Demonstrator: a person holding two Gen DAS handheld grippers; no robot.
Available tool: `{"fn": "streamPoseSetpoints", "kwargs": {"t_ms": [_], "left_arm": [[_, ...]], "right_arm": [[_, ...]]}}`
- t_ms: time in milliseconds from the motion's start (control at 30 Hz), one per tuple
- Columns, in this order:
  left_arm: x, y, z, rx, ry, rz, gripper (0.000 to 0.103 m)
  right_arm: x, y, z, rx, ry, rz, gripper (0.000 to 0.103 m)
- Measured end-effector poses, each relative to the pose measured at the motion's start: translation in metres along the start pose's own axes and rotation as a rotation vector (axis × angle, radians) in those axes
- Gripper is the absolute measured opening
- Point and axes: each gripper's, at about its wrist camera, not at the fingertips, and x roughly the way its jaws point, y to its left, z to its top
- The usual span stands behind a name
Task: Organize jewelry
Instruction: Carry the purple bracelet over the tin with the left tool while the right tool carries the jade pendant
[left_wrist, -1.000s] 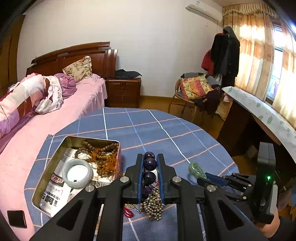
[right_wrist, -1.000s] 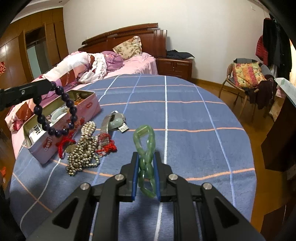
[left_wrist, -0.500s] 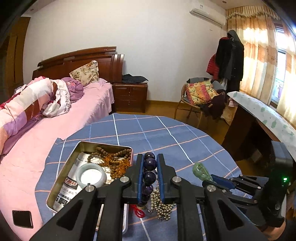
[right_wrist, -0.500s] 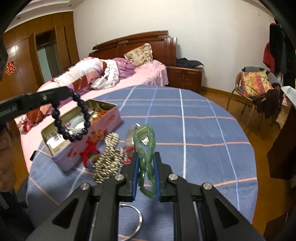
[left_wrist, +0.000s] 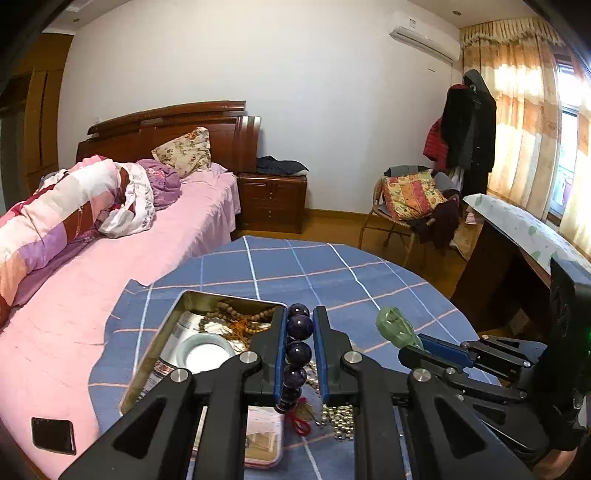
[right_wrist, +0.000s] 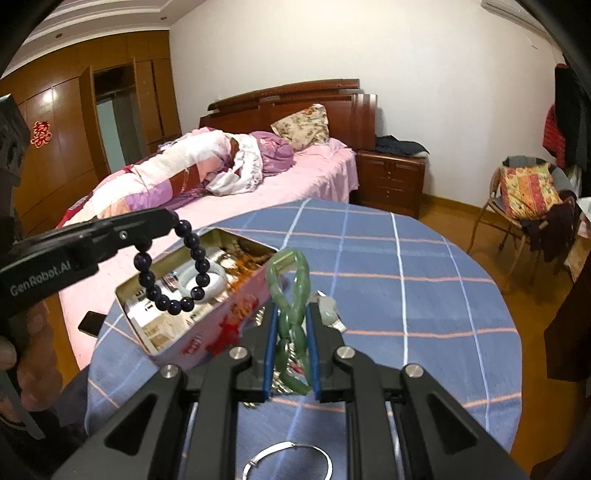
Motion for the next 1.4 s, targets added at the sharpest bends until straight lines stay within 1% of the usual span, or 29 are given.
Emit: {"fn": "streamPoseSetpoints", "kwargs": {"t_ms": [233,433,633,867,1067,1233,1400], "left_arm": [[-0.004,0.016,0.001,-0.029,-0.009,0.019,0.013],[-0.009,0.032,0.003,-0.046,-0.029,0.057,0.013],[-0.007,0.052,0.001,-0.072,-0.022,0.076,0.013],[0.010,0.070,-0.007,-0.093,0.012,0.108,0.013],[0.022,0.078,-0.016,-0.104,0.047,0.111,0.013],[0.032,0.082,-0.021,-0.111,0.071,0.101,0.013],[0.040,0.082,-0.026,-0.107,0.095,0.095,0.013]], "right_arm": [[0.005,0.015,0.011,-0.032,-0.005,0.028,0.018],[0.008,0.030,0.020,-0.059,-0.004,0.050,0.018],[0.018,0.045,0.031,-0.083,0.001,0.077,0.018],[0.043,0.068,0.035,-0.117,0.040,0.111,0.018],[0.066,0.084,0.030,-0.133,0.081,0.120,0.018],[0.082,0.085,0.023,-0.127,0.117,0.111,0.018],[0.089,0.081,0.020,-0.115,0.146,0.105,0.018]]}}
